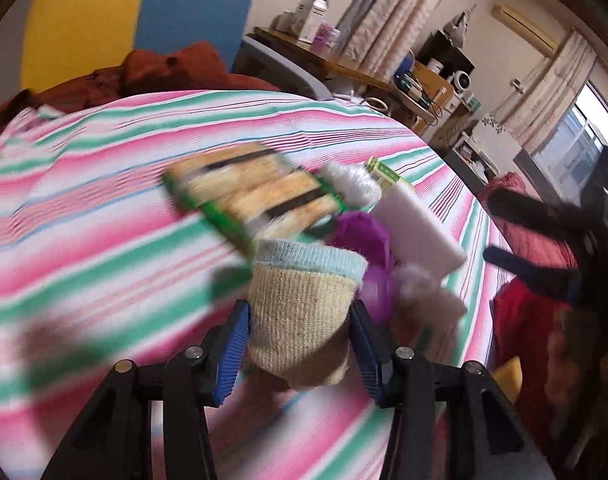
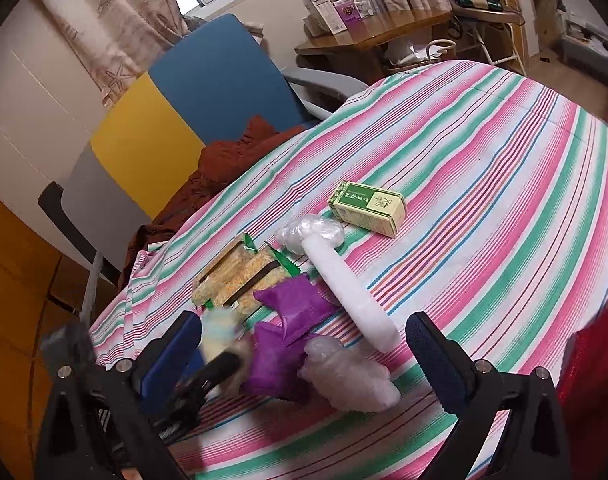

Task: Organize objects
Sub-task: 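Grasp the beige sock with the left gripper while the right reaches the purple sachets, then lift the beige sock with the left gripper while the right grasps a purple sachet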

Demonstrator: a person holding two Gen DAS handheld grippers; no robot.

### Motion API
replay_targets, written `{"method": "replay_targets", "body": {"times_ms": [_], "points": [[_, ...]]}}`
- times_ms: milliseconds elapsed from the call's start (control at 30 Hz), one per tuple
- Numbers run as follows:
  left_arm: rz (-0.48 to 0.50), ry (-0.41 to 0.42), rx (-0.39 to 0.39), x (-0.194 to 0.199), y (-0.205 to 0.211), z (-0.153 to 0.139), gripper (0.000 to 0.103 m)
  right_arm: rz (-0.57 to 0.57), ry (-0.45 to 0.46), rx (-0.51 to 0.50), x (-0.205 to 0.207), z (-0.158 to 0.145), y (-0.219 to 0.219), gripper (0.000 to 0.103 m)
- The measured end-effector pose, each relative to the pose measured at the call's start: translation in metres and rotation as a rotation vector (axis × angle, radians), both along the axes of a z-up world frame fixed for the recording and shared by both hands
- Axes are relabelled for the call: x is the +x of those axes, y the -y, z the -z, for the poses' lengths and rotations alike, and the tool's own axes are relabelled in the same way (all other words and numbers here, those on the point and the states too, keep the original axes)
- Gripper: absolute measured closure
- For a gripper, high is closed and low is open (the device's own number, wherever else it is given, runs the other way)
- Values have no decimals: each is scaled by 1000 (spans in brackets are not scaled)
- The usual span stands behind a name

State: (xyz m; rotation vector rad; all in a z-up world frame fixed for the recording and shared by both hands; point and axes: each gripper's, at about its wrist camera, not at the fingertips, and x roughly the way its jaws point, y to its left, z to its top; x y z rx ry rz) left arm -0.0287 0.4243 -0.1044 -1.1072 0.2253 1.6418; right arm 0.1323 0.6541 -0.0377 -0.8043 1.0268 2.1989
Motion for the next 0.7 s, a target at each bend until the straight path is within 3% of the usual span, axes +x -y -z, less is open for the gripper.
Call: {"method": "replay_targets", "body": {"times_ms": [367, 533, 567, 700], "points": [[-92, -73, -13, 16, 97, -6, 53, -66, 37, 47, -13, -2, 12, 0], [-112, -73, -3, 18, 119, -7, 53, -220, 32, 56, -32, -2, 31, 0], [-115, -70, -1, 17, 122, -7, 53, -250, 48, 63, -37, -1, 36, 2], [-129, -58, 9, 19, 133, -7, 53, -356, 151, 78, -64, 11, 51, 24]]}}
